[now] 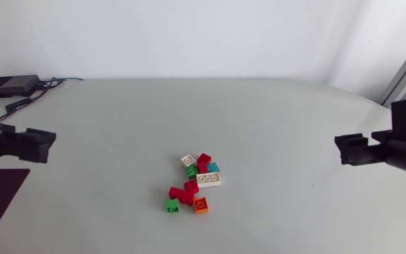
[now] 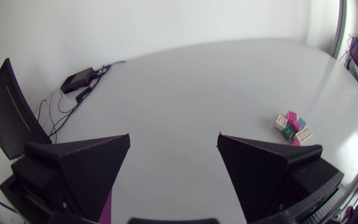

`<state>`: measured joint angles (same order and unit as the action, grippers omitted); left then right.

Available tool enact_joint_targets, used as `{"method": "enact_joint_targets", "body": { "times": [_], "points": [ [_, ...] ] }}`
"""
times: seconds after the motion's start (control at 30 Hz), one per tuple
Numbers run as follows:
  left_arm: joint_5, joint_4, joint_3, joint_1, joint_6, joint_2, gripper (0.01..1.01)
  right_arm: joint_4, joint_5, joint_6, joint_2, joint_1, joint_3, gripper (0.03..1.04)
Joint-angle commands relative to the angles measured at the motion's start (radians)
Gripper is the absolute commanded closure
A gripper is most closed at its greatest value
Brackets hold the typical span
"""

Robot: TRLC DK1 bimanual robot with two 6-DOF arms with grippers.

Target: Sort duplo bricks by size, large to the right and small to the left

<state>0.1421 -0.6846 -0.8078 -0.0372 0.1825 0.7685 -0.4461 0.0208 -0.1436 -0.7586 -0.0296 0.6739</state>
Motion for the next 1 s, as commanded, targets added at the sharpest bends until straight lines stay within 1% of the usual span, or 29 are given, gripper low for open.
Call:
{"method": "enact_joint_targets", "body": {
  "times": [0.0,0.03,0.07,0.17,0.23,0.27,0.37,0.47,0.5,0.57,0.6,0.67,0.77,0.87,0.97],
  "points": [
    [0.037,-0.121,-0.125,-0.040,-0.037,0.169,0.075,-0.028,-0.015,-0.011,-0.117,-0.020,0.059,0.07],
    [0.036,-0.187,-0.165,-0.050,-0.038,0.219,0.075,-0.043,-0.015,-0.010,-0.163,-0.024,0.087,0.07],
    [0.033,-0.239,-0.194,-0.079,-0.040,0.261,0.075,-0.071,-0.015,-0.004,-0.216,-0.024,0.119,0.07],
    [0.033,-0.406,-0.283,-0.198,-0.080,0.368,0.070,-0.143,-0.004,0.022,-0.343,-0.026,0.208,0.07],
    [0.033,-0.512,-0.346,-0.302,-0.140,0.426,0.070,-0.155,0.022,0.033,-0.381,-0.024,0.231,0.07],
    [0.033,-0.543,-0.370,-0.337,-0.166,0.445,0.070,-0.157,0.025,0.035,-0.389,-0.023,0.236,0.07],
    [0.028,-0.555,-0.401,-0.417,-0.204,0.479,0.069,-0.160,0.030,0.039,-0.390,-0.013,0.231,0.07],
    [-0.064,-0.540,-0.401,-0.484,-0.215,0.508,0.067,-0.157,0.030,0.045,-0.389,-0.001,0.213,0.07],
    [-0.079,-0.523,-0.384,-0.521,-0.209,0.515,0.066,-0.152,0.030,0.047,-0.389,0.005,0.200,0.07],
    [-0.079,-0.477,-0.326,-0.621,-0.149,0.523,0.054,-0.148,0.030,0.045,-0.390,0.017,0.179,0.07],
    [-0.079,-0.461,-0.301,-0.653,-0.120,0.528,0.054,-0.148,0.031,0.041,-0.392,0.022,0.171,0.07],
    [-0.076,-0.425,-0.241,-0.744,-0.058,0.538,0.052,-0.146,0.031,0.016,-0.393,0.031,0.154,0.07],
    [-0.078,-0.408,-0.189,-0.817,0.069,0.552,0.052,-0.146,0.030,-0.008,-0.404,0.040,0.144,0.07],
    [-0.078,-0.398,-0.159,-0.840,0.176,0.574,0.052,-0.143,0.030,-0.028,-0.423,0.045,0.131,0.07],
    [-0.078,-0.354,-0.137,-0.820,0.268,0.592,0.052,-0.125,0.030,-0.034,-0.444,0.053,0.108,0.07]
  ]
}}
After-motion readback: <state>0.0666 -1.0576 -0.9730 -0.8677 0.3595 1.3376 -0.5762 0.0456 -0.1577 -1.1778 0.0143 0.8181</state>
